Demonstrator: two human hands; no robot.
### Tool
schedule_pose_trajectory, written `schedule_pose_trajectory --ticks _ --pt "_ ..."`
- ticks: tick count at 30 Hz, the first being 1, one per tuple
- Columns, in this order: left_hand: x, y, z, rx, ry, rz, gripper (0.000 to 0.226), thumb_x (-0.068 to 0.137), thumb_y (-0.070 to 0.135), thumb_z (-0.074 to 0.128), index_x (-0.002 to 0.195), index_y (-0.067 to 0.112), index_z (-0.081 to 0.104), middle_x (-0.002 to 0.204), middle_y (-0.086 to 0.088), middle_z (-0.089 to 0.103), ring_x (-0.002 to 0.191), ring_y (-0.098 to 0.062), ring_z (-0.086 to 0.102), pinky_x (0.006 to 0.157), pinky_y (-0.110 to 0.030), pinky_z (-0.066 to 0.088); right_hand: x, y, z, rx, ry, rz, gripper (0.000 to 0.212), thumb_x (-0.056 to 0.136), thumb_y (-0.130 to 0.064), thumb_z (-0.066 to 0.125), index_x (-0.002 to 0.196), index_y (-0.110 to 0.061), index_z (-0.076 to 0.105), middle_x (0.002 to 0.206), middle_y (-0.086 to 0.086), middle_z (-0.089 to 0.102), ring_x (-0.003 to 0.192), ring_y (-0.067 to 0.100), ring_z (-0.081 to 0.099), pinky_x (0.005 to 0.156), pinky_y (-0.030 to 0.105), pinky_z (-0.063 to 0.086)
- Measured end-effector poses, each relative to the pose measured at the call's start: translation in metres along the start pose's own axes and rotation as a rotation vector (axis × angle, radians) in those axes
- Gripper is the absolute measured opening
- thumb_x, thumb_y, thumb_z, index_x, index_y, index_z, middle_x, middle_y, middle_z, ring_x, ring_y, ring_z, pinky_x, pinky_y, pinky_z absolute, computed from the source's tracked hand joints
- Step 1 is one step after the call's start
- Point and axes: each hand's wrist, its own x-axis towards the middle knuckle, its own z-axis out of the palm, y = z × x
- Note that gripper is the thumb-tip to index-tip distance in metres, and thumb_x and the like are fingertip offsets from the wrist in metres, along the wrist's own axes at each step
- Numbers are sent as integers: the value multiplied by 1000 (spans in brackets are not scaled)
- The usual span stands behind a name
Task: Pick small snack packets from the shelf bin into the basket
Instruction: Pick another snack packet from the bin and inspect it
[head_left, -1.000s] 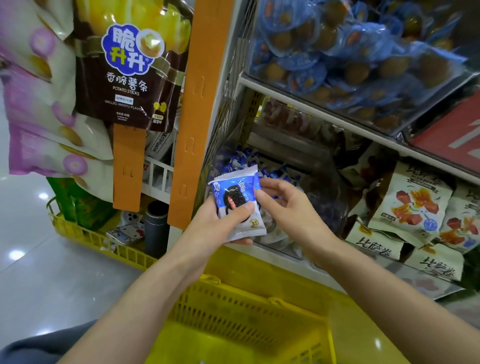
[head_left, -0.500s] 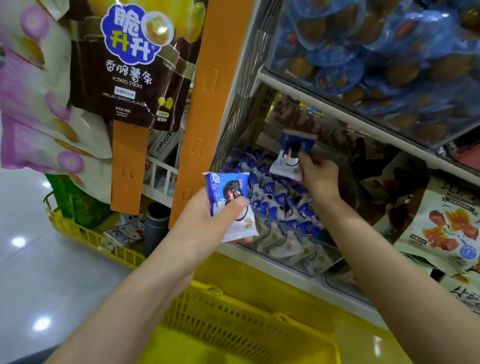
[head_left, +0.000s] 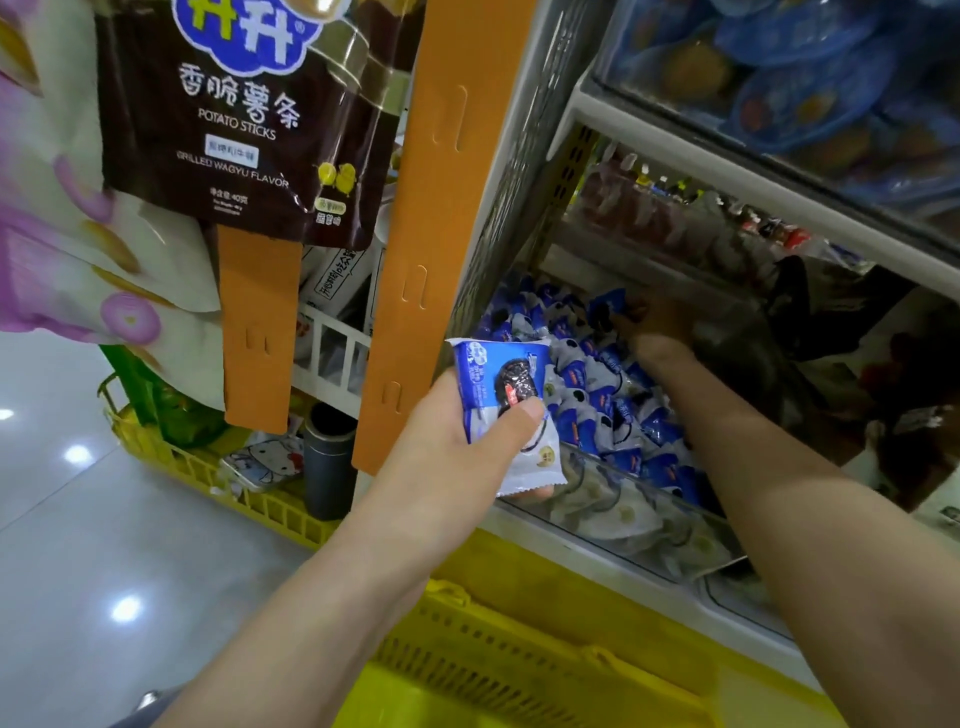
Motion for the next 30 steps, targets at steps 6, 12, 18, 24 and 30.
schedule_pose_trajectory --ticks 6,12,18,24,30 --pt "6 -5 5 -19 -2 -23 22 89 29 56 111 27 56 99 5 71 83 -11 70 69 -15 55 6 0 2 -39 -55 16 36 90 -23 60 121 -5 58 125 16 59 111 29 56 93 35 43" --pt "7 -7 5 10 0 -16 23 89 30 56 112 28 56 101 6 70 87 -9 69 78 -22 56 8 -9 10 -65 -110 -37 28 96 -24 47 112 -6 61 119 17 59 99 28 55 87 33 40" --pt "8 -11 6 31 17 -37 25 89 30 57 114 30 53 104 10 68 86 2 65 64 -5 49 -5 -16 0 -103 -144 -98 33 100 -30 31 95 -8 56 85 12 50 68 18 44 73 34 36" --pt "1 -14 13 22 -22 -59 14 91 30 55 105 30 57 85 19 70 69 17 59 46 2 38 -80 -41 -21 107 2 -295 26 100 -26 36 111 -15 57 88 -7 54 76 5 51 66 7 38" --pt "-9 -21 22 154 -85 9 24 89 26 59 113 26 58 101 12 70 88 5 64 67 -8 48 -178 -36 -44 302 -100 -389 28 98 -30 40 99 -17 65 94 -3 67 89 10 62 87 35 49"
